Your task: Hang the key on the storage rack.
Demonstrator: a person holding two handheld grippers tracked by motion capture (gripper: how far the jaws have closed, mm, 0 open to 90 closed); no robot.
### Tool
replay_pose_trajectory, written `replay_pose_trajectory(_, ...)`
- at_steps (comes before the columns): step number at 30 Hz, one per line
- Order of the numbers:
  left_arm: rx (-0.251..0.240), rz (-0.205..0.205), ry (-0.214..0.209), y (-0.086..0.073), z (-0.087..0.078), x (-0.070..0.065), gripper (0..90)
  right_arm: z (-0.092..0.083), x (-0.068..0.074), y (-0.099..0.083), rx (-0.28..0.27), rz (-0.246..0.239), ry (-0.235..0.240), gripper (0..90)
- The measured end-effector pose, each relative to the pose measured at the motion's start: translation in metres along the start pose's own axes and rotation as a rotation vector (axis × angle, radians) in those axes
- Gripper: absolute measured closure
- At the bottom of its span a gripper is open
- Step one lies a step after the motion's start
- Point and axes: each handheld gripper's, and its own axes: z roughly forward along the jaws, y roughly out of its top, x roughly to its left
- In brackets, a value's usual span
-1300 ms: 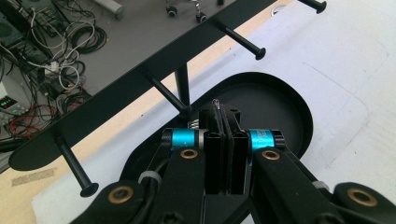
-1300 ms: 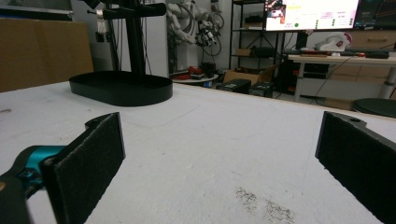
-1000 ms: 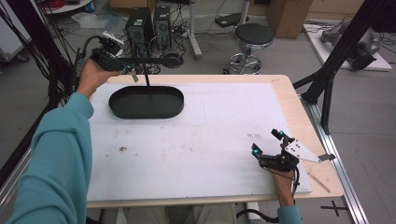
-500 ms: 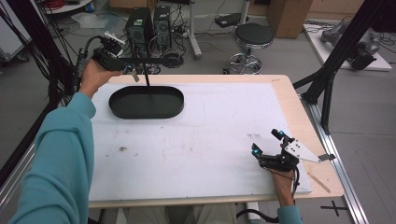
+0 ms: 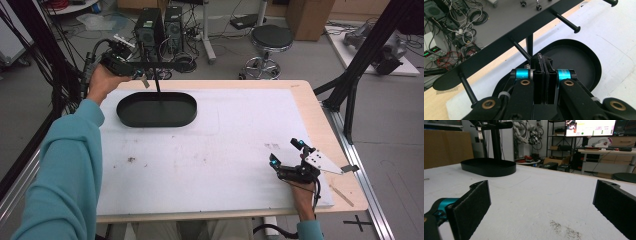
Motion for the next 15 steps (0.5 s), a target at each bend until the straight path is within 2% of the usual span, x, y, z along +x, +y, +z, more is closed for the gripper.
replay_pose_trajectory(15, -0.014, -0.025, 0.007, -0.003, -0.0008, 0.0045, 88.3, 0.0, -0.0002, 0.0001, 0.002, 0.002, -0.001, 0.5)
